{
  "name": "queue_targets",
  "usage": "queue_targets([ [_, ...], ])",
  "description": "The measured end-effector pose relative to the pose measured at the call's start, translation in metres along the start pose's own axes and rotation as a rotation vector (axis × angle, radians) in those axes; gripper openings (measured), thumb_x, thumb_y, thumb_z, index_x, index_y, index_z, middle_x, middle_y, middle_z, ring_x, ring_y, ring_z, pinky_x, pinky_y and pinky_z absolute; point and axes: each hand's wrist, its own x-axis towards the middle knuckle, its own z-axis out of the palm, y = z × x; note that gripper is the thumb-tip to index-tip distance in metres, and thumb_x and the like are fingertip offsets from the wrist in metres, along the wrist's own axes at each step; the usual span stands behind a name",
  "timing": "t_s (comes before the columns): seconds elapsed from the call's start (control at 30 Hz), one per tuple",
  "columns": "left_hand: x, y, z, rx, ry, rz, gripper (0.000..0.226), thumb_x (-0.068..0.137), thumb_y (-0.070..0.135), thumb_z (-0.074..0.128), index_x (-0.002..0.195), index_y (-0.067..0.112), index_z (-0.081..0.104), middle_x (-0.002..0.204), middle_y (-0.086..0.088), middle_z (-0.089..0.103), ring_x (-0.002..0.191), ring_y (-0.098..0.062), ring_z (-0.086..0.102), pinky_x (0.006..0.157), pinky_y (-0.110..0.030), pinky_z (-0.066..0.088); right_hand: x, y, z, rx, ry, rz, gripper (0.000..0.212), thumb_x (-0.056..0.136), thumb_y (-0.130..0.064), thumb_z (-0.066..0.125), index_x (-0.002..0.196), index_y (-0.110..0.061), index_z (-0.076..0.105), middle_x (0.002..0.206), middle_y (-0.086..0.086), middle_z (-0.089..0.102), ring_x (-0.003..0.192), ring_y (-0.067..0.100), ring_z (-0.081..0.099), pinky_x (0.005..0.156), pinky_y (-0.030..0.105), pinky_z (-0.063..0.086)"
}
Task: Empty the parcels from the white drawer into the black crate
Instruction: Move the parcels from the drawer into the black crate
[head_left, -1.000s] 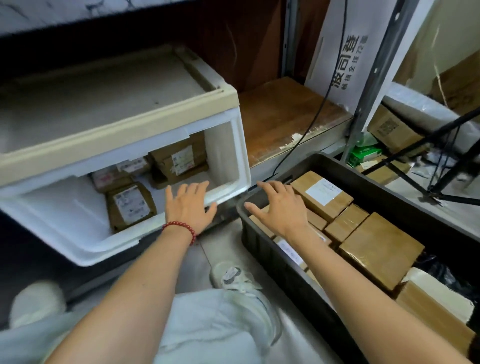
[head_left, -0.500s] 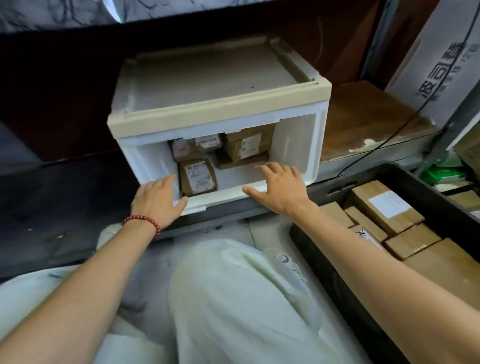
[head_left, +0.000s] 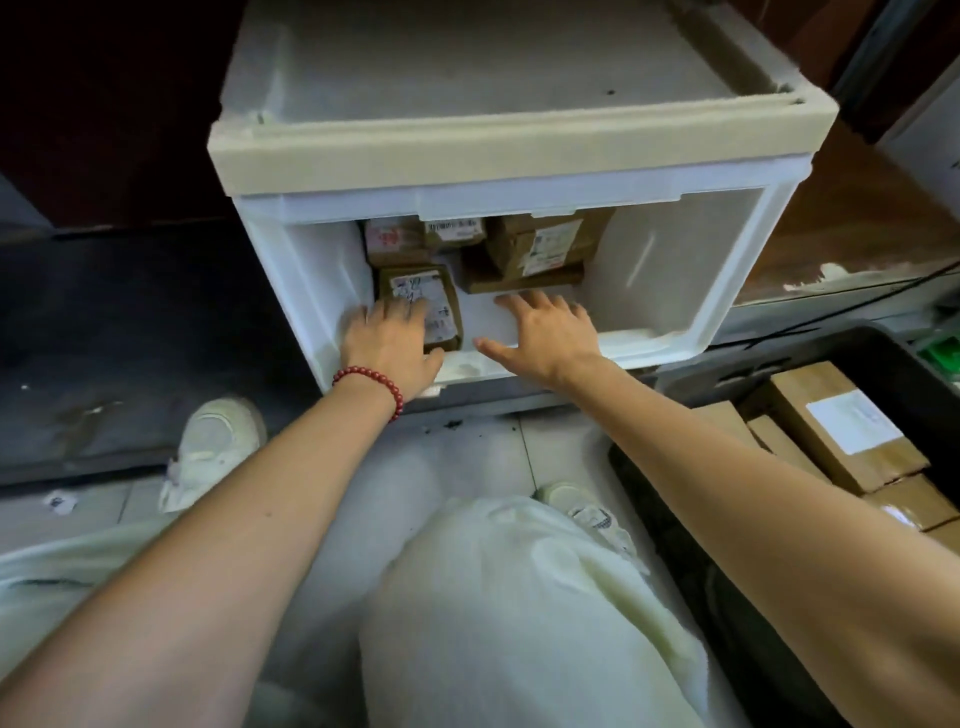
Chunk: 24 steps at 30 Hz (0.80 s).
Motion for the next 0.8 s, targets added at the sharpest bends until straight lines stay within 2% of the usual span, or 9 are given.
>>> queue_targets([
  [0.17, 0.040, -0.012, 0.024, -0.035, -0.112, -0.061, 0.065, 0.094, 0.048, 0.043, 0.146, 0.015, 0.024, 0.145, -0.019, 0.037, 0.129, -0.036, 0.039, 0.110, -0.045, 0.030, 0.043, -0.004, 0.024, 0.006, -0.082, -0.029, 0.067, 0.094, -0.062, 0.039, 0.150, -0.028, 0.027, 0.155, 0.006, 0.031, 0.140, 0.028, 0.032, 0.114, 0.046, 0.024],
  [0.27, 0.057, -0.014, 0.039, -0.067, -0.180, -0.109, 0.067, 0.092, 0.050, 0.044, 0.146, 0.015, 0.023, 0.142, -0.022, 0.038, 0.126, -0.040, 0.040, 0.107, -0.047, 0.035, 0.065, -0.009, 0.037, -0.017, -0.128, -0.032, 0.067, 0.093, -0.062, 0.039, 0.149, -0.028, 0.026, 0.154, 0.007, 0.032, 0.140, 0.029, 0.031, 0.115, 0.048, 0.022],
  [0.4, 0.071, -0.017, 0.060, -0.205, -0.232, -0.172, 0.075, 0.082, 0.057, 0.055, 0.141, 0.015, 0.032, 0.129, -0.019, 0.051, 0.113, -0.036, 0.052, 0.096, -0.041, 0.047, 0.088, -0.013, 0.054, -0.026, -0.145, -0.027, 0.070, 0.092, -0.065, 0.038, 0.148, -0.023, 0.032, 0.150, 0.009, 0.039, 0.138, 0.031, 0.034, 0.114, 0.048, 0.022],
  [0.5, 0.078, -0.016, 0.068, -0.420, -0.265, -0.292, 0.080, 0.074, 0.062, 0.065, 0.136, 0.017, 0.042, 0.126, -0.010, 0.056, 0.109, -0.030, 0.057, 0.079, -0.027, 0.045, 0.098, -0.019, 0.064, 0.012, -0.180, 0.002, 0.063, 0.094, -0.062, 0.038, 0.142, -0.021, 0.040, 0.141, 0.009, 0.051, 0.130, 0.030, 0.044, 0.111, 0.047, 0.026],
  [0.53, 0.080, -0.015, 0.070, -0.470, -0.306, -0.316, 0.079, 0.074, 0.061, 0.068, 0.136, 0.017, 0.044, 0.127, -0.008, 0.057, 0.111, -0.028, 0.056, 0.076, -0.026, 0.042, 0.100, -0.021, 0.067, 0.052, -0.200, 0.031, 0.060, 0.095, -0.059, 0.039, 0.140, -0.019, 0.041, 0.138, 0.009, 0.053, 0.127, 0.030, 0.047, 0.110, 0.046, 0.028],
  [0.6, 0.084, -0.014, 0.072, -0.545, -0.323, -0.323, 0.069, 0.077, 0.056, 0.069, 0.133, 0.020, 0.050, 0.129, -0.005, 0.057, 0.115, -0.026, 0.055, 0.082, -0.026, 0.043, 0.104, -0.023, 0.070, 0.154, -0.260, 0.083, 0.054, 0.097, -0.054, 0.042, 0.136, -0.017, 0.043, 0.132, 0.009, 0.055, 0.118, 0.028, 0.051, 0.107, 0.045, 0.032],
  [0.7, 0.087, -0.012, 0.075, -0.577, -0.340, -0.313, 0.054, 0.084, 0.047, 0.066, 0.131, 0.022, 0.052, 0.132, -0.006, 0.056, 0.118, -0.026, 0.053, 0.087, -0.028, 0.043, 0.109, -0.021, 0.069, 0.253, -0.362, 0.095, 0.053, 0.095, -0.055, 0.046, 0.130, -0.016, 0.048, 0.126, 0.009, 0.057, 0.098, 0.023, 0.051, 0.092, 0.036, 0.041],
  [0.8, 0.092, -0.006, 0.073, -0.690, -0.422, -0.350, 0.050, 0.088, 0.034, 0.066, 0.133, 0.017, 0.050, 0.132, -0.003, 0.053, 0.121, -0.023, 0.050, 0.085, -0.024, 0.040, 0.115, -0.013, 0.073, 0.382, -0.383, 0.163, 0.060, 0.091, -0.052, 0.056, 0.134, -0.012, 0.046, 0.127, 0.010, 0.055, 0.110, 0.026, 0.054, 0.088, 0.032, 0.043],
])
